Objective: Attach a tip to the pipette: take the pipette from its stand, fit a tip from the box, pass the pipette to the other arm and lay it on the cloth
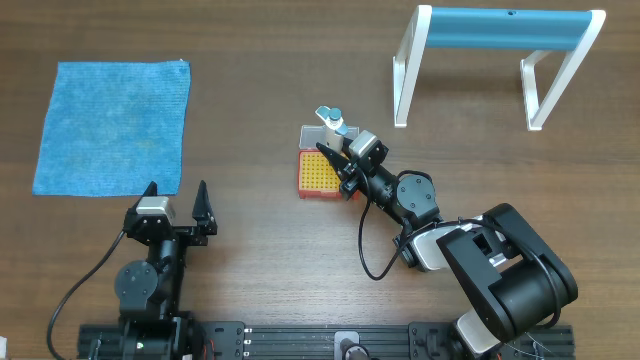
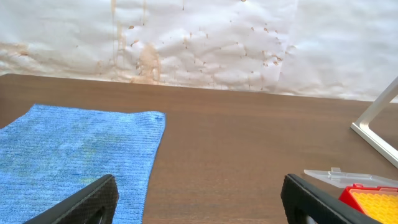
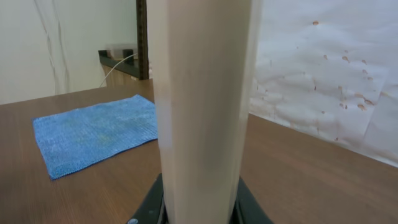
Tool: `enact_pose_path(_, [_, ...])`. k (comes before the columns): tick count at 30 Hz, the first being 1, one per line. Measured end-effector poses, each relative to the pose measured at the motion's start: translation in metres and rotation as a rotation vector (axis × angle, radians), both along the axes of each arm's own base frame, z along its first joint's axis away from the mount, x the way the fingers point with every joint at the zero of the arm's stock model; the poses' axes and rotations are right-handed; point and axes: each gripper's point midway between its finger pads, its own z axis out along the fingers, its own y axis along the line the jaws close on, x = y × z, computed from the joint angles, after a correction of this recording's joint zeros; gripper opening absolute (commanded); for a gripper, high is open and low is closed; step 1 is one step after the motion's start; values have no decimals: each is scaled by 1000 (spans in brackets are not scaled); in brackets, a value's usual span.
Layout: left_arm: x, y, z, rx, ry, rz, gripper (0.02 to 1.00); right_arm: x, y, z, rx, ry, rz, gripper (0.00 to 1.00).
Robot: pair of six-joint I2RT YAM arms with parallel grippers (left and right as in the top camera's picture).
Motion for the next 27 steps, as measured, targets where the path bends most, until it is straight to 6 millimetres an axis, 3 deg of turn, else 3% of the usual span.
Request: enact_pose_path(27, [0, 0, 0, 0, 0, 0, 851, -2, 1, -8, -11, 17, 27, 75])
